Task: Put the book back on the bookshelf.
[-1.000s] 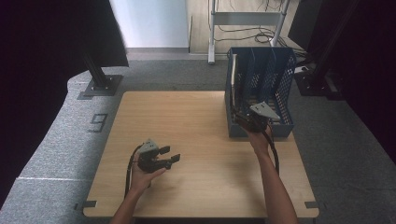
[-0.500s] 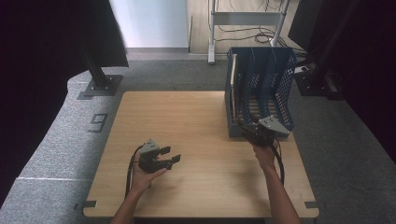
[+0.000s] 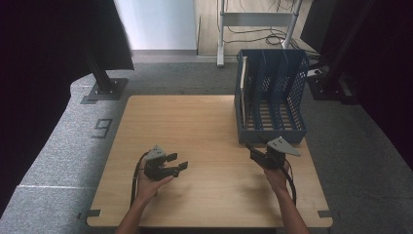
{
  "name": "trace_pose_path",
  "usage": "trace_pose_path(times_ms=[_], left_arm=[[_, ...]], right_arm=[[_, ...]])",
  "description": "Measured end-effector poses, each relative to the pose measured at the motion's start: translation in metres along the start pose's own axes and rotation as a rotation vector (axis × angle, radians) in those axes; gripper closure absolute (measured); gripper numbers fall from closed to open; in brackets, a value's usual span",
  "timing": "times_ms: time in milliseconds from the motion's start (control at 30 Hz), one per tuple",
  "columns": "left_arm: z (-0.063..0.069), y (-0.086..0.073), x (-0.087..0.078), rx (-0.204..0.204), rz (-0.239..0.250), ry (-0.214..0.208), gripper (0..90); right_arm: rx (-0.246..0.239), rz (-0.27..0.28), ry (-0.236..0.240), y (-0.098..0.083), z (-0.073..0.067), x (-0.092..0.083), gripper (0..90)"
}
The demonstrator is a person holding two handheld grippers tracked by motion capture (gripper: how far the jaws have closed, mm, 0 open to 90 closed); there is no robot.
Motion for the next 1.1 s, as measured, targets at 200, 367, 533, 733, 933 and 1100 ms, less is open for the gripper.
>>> trace_pose_path(times_ms=[200,367,533,733,933,1100], left_arm=[[0.0,0.0,0.0,0.0,-0.003,0.001,35.2],[0.001,-0.001,0.0,0.002,-0.005,-0.001,35.2],[0.001,-0.001,0.001,0.003,-0.007,0.0,35.1],[0.0,-0.001,0.0,0.0,-0.005,0.002,35.1],[0.0,0.0,-0.001,0.0,-0.004,0.002,35.1],[0.0,0.0,0.0,0.0,-0.006,0.001,35.1]], right_arm=[[0.014,-0.039,0.008,-0.021,0.002,-0.006,39.5],[0.007,-0.076,0.018,-0.035,-0.001,-0.01,39.4],[0.004,-0.096,0.022,-0.042,-0.002,-0.011,39.4],[0.007,-0.102,0.025,-0.044,-0.002,-0.01,39.3],[0.004,-0.109,0.024,-0.046,-0.002,-0.01,39.2],[0.01,-0.167,0.003,-0.054,0.003,-0.008,37.7]])
Point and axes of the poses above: each handheld gripper's, and its own axes: x roughly forward along the jaws, y roughly out of its top, z roughly to its right, the point moved 8 cm from there along x, roughly forward along the jaws, and after that the axes turned 2 degrees about -x, right-handed, at the moved point
